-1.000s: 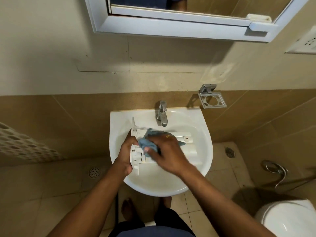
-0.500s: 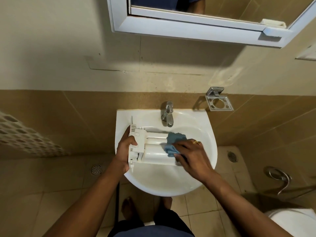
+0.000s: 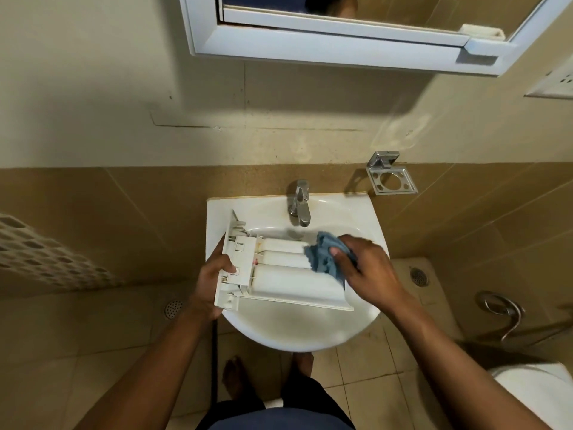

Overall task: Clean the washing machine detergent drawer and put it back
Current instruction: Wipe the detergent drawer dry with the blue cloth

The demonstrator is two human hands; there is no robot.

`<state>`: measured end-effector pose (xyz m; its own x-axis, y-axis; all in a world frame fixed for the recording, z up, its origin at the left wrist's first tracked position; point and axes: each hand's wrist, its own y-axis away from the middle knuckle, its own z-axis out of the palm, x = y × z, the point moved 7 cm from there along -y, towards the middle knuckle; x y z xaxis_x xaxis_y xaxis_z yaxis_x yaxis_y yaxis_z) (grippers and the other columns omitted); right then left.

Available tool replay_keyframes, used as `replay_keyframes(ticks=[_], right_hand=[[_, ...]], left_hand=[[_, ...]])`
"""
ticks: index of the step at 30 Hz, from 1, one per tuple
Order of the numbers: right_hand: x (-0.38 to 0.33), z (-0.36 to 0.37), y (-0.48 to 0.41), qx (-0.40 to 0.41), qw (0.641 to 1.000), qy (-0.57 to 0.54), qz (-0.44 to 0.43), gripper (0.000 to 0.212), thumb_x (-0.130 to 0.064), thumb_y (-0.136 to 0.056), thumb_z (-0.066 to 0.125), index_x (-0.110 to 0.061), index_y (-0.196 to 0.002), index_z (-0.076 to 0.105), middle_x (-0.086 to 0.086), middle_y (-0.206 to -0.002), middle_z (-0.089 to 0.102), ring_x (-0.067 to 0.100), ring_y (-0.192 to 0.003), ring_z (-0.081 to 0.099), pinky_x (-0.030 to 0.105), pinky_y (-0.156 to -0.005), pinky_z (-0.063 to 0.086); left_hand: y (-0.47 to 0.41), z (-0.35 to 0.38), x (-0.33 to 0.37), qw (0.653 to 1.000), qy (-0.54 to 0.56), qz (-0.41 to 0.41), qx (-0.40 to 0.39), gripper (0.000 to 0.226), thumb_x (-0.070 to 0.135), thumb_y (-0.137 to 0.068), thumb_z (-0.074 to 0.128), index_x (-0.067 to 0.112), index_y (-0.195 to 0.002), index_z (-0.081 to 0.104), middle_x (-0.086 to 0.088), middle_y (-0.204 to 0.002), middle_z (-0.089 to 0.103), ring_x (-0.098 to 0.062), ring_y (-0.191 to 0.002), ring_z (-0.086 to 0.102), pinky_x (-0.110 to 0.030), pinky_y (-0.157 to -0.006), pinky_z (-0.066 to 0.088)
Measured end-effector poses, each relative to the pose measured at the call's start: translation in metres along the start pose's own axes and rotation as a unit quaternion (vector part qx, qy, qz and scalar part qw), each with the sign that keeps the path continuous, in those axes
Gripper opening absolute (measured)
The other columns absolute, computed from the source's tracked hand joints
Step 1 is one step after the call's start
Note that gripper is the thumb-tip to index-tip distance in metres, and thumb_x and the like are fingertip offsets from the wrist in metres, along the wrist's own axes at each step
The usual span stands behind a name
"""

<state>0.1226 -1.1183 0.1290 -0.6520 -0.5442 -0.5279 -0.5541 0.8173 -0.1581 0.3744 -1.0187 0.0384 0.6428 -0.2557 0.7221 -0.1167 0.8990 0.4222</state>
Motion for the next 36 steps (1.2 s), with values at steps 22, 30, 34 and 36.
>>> replay_keyframes(ticks=[22, 30, 34, 36], right_hand=[[-0.022, 0.035, -0.019, -0.140, 0.984, 0.110, 0.018, 0.030, -0.028, -0.098, 0.056, -0.028, -0.126, 0.066, 0.001, -0.113, 0.073, 0.025, -0.099, 0.064, 0.035, -0.080, 0.051], [-0.067, 0.043, -0.062, -0.060, 0.993, -0.102, 0.010, 0.016, -0.020, -0.097, 0.066, -0.025, -0.112, 0.064, -0.005, -0.098, 0.073, 0.010, -0.086, 0.067, 0.024, -0.072, 0.052], [-0.073, 0.070, -0.042, -0.062, 0.992, 0.032, -0.103, 0.015, -0.020, -0.097, 0.062, -0.014, -0.109, 0.067, 0.004, -0.098, 0.065, 0.022, -0.086, 0.055, 0.037, -0.077, 0.045], [-0.071, 0.074, -0.034, -0.079, 0.986, 0.082, -0.123, 0.023, -0.025, -0.097, 0.057, -0.019, -0.116, 0.068, 0.002, -0.105, 0.062, 0.025, -0.089, 0.055, 0.041, -0.078, 0.047]], left_hand=[[-0.007, -0.009, 0.013, 0.998, -0.046, 0.041, 0.015, 0.087, 0.002, -0.058, 0.046, 0.026, -0.141, 0.060, -0.018, -0.126, 0.068, -0.031, -0.108, 0.065, -0.039, -0.082, 0.052], [-0.009, 0.008, 0.007, 0.997, -0.075, 0.034, -0.002, 0.085, 0.004, -0.058, 0.046, 0.020, -0.141, 0.056, -0.011, -0.114, 0.074, -0.026, -0.094, 0.070, -0.031, -0.071, 0.054], [-0.008, 0.010, 0.005, 0.998, -0.060, 0.026, -0.005, 0.077, 0.005, -0.058, 0.047, 0.022, -0.132, 0.063, -0.009, -0.108, 0.076, -0.025, -0.090, 0.072, -0.029, -0.067, 0.056], [-0.007, 0.006, 0.002, 0.998, -0.064, 0.020, -0.002, 0.077, 0.006, -0.058, 0.048, 0.022, -0.132, 0.062, -0.009, -0.110, 0.076, -0.025, -0.092, 0.072, -0.032, -0.071, 0.054]])
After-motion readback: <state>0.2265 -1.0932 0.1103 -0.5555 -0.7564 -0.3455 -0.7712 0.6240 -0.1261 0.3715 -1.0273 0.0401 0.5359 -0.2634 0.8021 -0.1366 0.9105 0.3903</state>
